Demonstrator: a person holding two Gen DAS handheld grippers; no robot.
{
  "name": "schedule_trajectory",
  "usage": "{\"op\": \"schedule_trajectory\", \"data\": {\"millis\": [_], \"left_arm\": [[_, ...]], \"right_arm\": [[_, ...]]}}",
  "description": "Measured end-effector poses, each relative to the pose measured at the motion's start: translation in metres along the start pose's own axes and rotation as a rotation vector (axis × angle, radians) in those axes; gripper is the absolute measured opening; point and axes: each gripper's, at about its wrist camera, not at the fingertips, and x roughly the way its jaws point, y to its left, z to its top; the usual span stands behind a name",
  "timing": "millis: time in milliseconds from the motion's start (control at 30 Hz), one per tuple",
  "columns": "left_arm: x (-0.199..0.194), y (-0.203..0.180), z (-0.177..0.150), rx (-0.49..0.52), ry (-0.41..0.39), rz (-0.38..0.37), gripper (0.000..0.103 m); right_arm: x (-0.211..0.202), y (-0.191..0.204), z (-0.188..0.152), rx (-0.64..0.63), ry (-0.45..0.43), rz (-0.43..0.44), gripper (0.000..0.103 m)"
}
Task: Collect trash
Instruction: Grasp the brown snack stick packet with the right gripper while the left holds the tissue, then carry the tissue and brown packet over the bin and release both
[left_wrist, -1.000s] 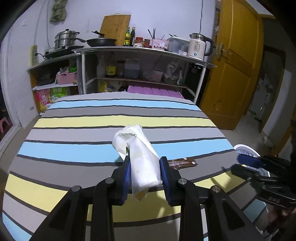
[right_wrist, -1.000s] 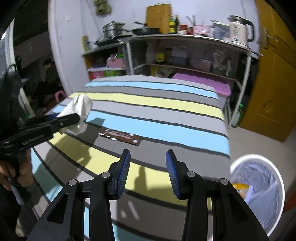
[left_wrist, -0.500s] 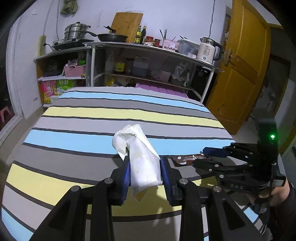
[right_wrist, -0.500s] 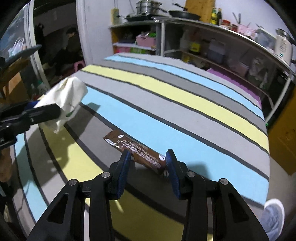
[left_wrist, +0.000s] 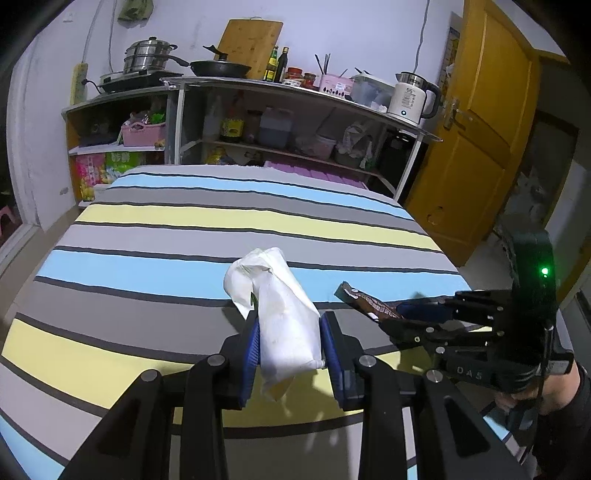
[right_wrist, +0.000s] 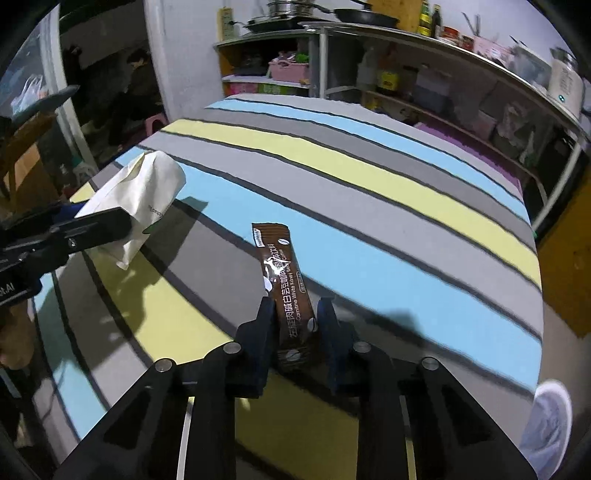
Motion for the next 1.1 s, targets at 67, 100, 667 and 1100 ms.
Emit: {"op": "schedule_trajectory", "data": {"millis": [67,100,667,1100], "left_arm": [[-0.003,-0.004,-0.001,0.004,-0.002,-0.005,0.032],[-0.004,-0.008,-0.002,0.007,-0.003,-0.008,0.032],[-0.039,-0.083,-0.027,0.067,-0.023,-0.067,0.034],[-0.058,-0.133,-0.033,0.138,-0.036,-0.097,0.035]], "right_arm": [[-0.010,0.001,-0.006,0.034,-0.017,-0.006,0.024],[-0.015,0.001,-0.010,0.051,-0.025,-0.006,0.024],[-0.125,0.006,-0.067,0.240,-0.208,-0.077,0.024],[-0.169,0.002,-0.094,0.272,-0.275,-0.120,0.024]]}}
